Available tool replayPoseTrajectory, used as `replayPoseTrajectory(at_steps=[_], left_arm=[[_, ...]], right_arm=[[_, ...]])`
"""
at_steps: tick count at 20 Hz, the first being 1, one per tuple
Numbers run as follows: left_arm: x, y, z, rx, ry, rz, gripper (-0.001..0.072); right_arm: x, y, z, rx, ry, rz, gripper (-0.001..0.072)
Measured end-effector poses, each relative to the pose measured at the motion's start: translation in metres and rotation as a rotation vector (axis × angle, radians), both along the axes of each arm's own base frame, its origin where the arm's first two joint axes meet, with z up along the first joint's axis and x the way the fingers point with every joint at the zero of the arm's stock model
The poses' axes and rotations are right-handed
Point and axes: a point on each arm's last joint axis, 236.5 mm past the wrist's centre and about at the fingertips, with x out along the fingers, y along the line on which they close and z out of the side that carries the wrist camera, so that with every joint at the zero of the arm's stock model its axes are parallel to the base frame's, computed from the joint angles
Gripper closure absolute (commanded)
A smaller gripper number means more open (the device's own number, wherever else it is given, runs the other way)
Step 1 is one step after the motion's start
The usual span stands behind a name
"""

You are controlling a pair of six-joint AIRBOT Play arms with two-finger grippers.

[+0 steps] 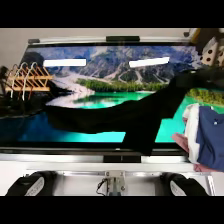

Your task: Fold the shirts.

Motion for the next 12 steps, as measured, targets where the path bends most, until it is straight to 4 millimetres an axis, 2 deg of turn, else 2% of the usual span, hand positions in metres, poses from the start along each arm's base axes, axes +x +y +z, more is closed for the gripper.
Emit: replayPoseTrajectory(at_steps=[4, 6, 8, 9, 10, 11, 12], left_arm=[[0.064, 0.013, -0.045, -0.063, -0.056, 0.163, 0.0679], [0.09, 0.02, -0.07, -0.093, -0.051, 0.249, 0.0678], [0.107, 0.025, -0.094, -0.12, -0.031, 0.313, 0.0676], [0.112, 0.027, -0.108, -0.133, -0.01, 0.34, 0.0616], [0.116, 0.028, -0.12, -0.145, 0.009, 0.362, 0.0339], [0.118, 0.028, -0.129, -0.155, 0.026, 0.379, -0.0013], [0.118, 0.028, -0.136, -0.164, 0.045, 0.389, -0.0005]], right_arm=[[0.08, 0.019, -0.066, 0.215, -0.04, -0.114, 0.0646], [0.105, 0.028, -0.096, 0.346, -0.032, -0.179, 0.0646], [0.119, 0.035, -0.123, 0.443, -0.005, -0.235, 0.0621], [0.123, 0.038, -0.138, 0.476, 0.019, -0.258, 0.0469], [0.126, 0.041, -0.146, 0.502, 0.029, -0.274, 0.0181], [0.127, 0.043, -0.152, 0.516, 0.04, -0.282, 0.0109], [0.127, 0.044, -0.157, 0.522, 0.051, -0.284, 0.0109]])
